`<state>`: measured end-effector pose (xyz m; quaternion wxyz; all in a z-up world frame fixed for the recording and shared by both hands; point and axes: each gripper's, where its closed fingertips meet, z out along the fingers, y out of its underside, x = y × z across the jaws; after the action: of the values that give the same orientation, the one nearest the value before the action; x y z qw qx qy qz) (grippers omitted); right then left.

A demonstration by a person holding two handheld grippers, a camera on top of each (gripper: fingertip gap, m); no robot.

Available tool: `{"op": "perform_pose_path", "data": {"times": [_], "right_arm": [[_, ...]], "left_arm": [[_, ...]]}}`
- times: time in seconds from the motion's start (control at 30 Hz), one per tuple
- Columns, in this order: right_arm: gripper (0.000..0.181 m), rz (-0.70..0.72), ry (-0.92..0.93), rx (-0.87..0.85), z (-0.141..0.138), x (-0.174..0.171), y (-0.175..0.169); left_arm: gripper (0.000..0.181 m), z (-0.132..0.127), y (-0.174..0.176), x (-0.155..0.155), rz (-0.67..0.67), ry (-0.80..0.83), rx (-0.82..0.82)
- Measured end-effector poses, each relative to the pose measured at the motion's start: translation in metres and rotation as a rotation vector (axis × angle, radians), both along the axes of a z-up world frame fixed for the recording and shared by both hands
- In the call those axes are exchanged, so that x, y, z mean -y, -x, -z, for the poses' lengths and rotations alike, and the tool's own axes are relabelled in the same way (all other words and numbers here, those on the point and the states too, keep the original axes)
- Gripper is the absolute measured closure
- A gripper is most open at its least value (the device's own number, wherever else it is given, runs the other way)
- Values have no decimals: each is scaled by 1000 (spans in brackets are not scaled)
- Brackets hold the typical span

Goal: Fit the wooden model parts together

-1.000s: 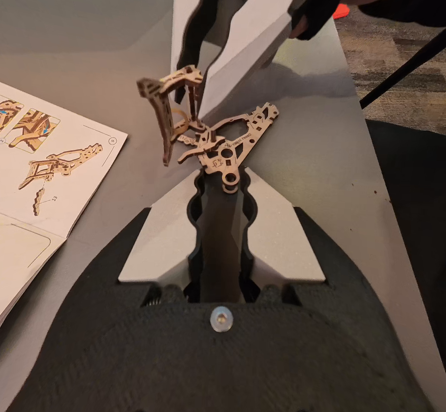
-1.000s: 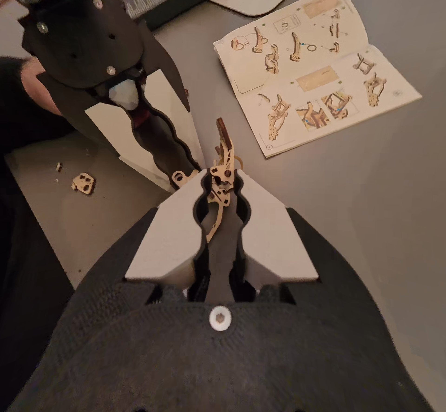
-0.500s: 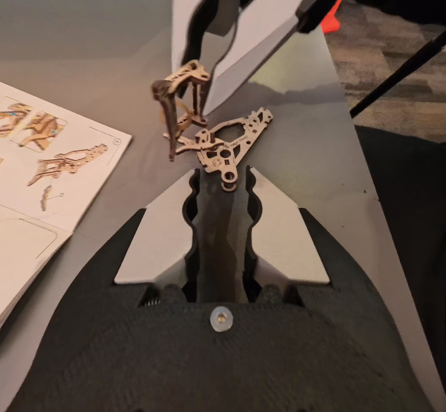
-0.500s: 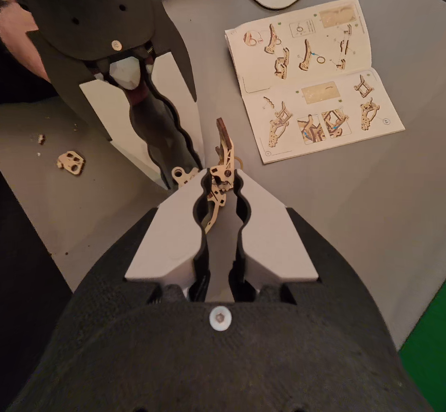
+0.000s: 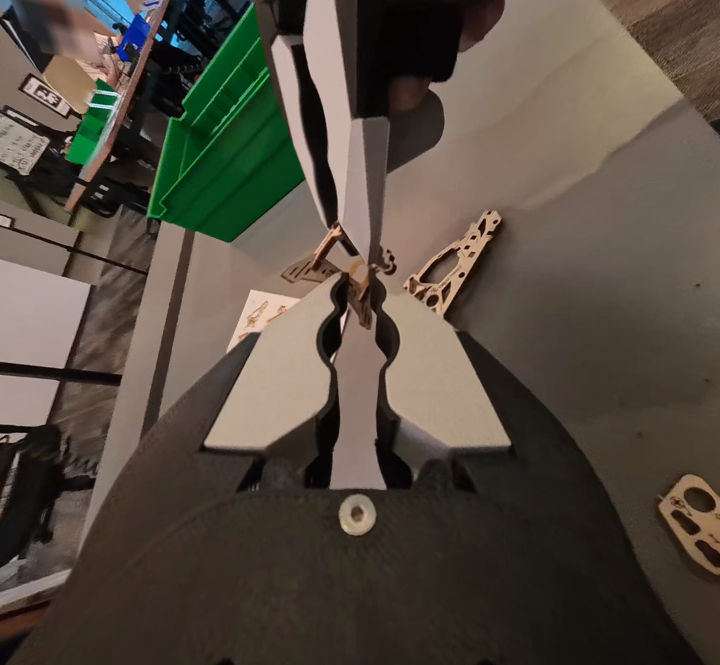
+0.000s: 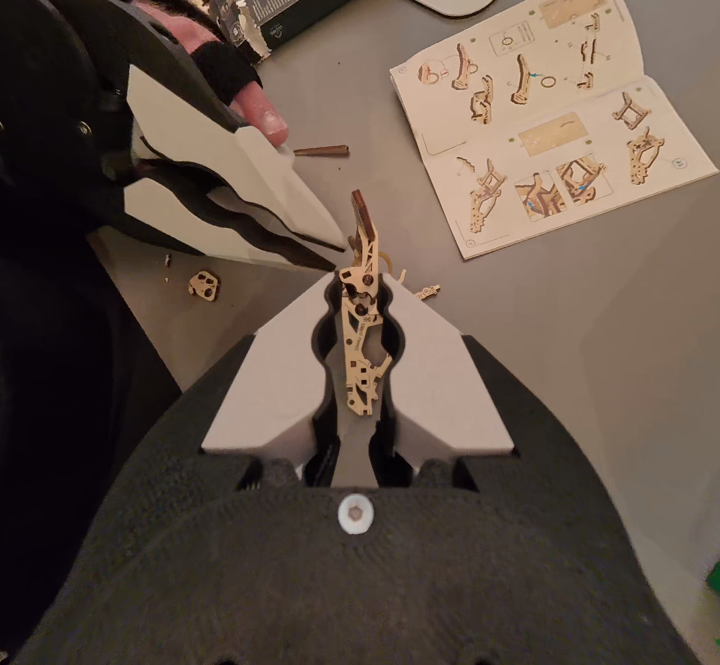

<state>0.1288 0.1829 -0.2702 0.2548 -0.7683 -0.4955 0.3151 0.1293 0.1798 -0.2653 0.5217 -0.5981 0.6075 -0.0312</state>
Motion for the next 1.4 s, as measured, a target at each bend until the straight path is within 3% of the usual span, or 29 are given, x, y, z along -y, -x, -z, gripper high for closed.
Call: {"op": "perform_pose_path", "data": {"times": [0.03,0.27,0.73,1.0,1.27,1.4], "right_arm": [[167,-8,6,-8,-2,2,1],[167,-39,30,-2,-3,8,-1],[167,46,122,-99,0,-10,-8],[167,41,42,-41,17,-16,-6],[167,-3,-4,-28,22,-15,3],[167,-36,-17,-23,20,-14,6]], "left_arm": [[173,1,0,-1,-3,-12,-13],[179,11,-7,2,17,-40,-89],[181,8,-1,-2,102,4,-25],[181,24,6,-8,109,42,-76],[168,25,-3,-11,88,40,-56],[176,33,-3,-17,90,35,-106]]}}
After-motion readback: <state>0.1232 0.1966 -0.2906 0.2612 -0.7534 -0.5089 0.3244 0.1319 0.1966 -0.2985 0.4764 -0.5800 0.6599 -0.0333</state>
